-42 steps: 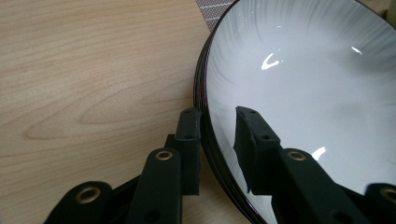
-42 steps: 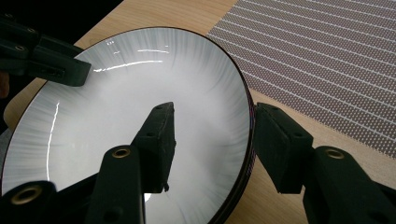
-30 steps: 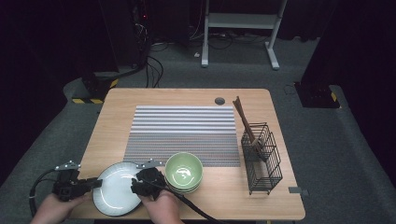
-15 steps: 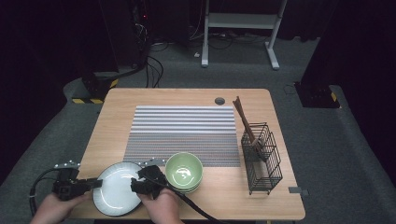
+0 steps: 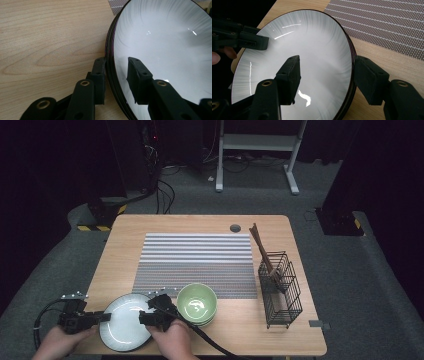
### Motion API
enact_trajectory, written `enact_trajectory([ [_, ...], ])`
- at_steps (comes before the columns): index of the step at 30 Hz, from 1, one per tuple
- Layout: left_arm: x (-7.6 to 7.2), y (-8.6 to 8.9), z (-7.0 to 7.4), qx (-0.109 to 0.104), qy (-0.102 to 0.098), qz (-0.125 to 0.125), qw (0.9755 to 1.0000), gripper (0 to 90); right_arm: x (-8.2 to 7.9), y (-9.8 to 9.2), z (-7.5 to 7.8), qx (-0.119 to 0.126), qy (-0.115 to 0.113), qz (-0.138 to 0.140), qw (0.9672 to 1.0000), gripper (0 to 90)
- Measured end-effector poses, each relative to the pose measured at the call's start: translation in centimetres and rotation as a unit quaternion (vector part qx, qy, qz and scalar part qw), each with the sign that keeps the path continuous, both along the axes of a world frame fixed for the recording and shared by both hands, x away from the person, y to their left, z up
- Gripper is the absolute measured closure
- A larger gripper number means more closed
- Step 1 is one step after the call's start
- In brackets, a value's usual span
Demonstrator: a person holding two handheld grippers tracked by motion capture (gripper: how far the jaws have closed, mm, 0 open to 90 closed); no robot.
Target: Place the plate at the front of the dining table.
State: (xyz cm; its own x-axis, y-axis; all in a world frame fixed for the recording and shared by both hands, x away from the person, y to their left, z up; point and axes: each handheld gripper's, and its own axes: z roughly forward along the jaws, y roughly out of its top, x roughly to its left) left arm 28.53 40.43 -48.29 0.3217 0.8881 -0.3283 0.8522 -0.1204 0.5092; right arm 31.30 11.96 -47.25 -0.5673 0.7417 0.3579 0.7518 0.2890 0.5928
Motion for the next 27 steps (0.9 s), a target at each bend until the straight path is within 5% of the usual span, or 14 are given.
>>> enact_trajectory([
  [16,-1.3,0.6,-0.2,-0.021,0.004,0.010,0.9997,67.2,-0.9,-0.6,0.1,-0.001,0.012,-0.007,0.9999,41.3],
  [27,-1.1,0.4,-0.2,-0.016,0.001,0.009,0.9998,68.1,-0.4,-0.1,0.0,0.005,0.014,-0.017,0.9997,44.2],
])
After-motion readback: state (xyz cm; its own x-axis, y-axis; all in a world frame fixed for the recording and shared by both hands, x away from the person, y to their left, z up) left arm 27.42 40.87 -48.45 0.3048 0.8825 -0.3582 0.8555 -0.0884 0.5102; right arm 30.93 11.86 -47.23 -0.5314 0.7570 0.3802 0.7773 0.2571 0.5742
